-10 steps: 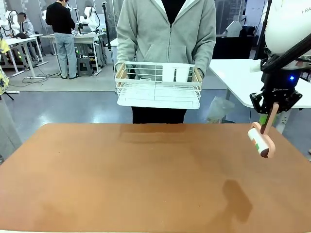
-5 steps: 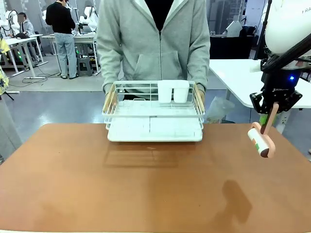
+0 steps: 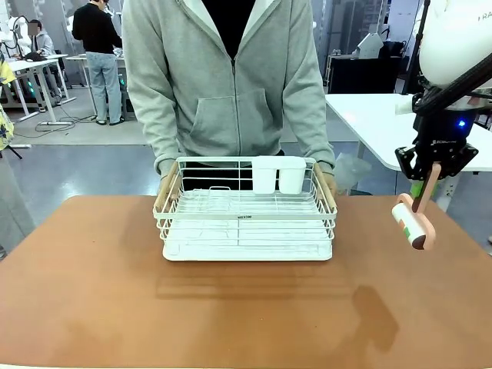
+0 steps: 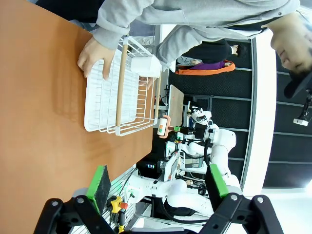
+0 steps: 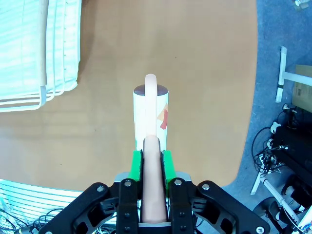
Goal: Clean the table.
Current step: Place the Lint Roller down when the Dish drying rack is positioned in the middle of the table.
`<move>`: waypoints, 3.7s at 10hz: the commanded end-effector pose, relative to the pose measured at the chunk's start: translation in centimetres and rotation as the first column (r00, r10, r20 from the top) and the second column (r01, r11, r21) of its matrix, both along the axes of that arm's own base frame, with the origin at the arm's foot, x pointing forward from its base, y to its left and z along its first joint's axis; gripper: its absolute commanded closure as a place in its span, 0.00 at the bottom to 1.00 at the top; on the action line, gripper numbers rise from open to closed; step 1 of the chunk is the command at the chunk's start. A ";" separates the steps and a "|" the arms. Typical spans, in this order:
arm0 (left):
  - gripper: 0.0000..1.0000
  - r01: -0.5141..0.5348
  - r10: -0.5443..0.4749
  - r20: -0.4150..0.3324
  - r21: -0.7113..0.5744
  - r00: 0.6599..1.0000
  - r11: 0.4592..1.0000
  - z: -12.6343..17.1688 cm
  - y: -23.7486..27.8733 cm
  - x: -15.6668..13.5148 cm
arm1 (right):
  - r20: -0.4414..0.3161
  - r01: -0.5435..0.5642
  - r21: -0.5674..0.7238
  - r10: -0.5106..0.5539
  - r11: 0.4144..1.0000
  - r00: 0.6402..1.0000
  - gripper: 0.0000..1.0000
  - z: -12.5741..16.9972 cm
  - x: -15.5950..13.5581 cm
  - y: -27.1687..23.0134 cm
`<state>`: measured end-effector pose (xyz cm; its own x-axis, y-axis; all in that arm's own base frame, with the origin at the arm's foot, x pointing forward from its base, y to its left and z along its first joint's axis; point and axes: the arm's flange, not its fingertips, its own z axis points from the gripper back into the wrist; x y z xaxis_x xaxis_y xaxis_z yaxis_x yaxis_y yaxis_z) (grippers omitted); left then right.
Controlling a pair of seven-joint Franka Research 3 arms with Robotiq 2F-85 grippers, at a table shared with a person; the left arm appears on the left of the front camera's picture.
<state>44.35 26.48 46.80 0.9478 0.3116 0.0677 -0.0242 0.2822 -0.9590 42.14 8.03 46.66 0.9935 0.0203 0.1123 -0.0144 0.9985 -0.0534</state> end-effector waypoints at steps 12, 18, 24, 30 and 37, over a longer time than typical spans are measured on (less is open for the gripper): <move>0.00 0.010 -0.010 0.007 0.006 1.000 1.000 0.1 0.2 -0.3 | 0.003 0.026 -0.018 -0.026 0.999 1.000 0.79 0.3 -0.2 0.1; 0.00 0.010 -0.010 0.007 0.006 1.000 1.000 0.1 0.2 -0.3 | 0.003 0.026 -0.018 -0.026 0.999 1.000 0.79 0.3 -0.2 0.1; 0.00 0.010 -0.010 0.007 0.006 1.000 1.000 0.1 0.2 -0.3 | 0.062 0.149 0.115 -0.157 0.982 0.986 0.79 0.5 1.0 0.6; 0.00 0.010 -0.010 0.007 0.006 1.000 1.000 0.1 0.2 -0.3 | -0.071 0.919 0.360 -0.978 0.160 0.198 0.79 -0.8 6.6 -1.8; 0.00 0.010 -0.010 0.007 0.006 1.000 1.000 0.1 0.2 -0.3 | -0.116 0.869 0.495 -0.990 0.012 0.079 0.79 -9.6 9.8 -2.7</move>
<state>44.36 26.47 46.80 0.9479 0.3114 0.0677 -0.0242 0.2822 -0.9590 51.60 4.89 37.34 0.0820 -0.9965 -0.0151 0.9054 0.0682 0.4191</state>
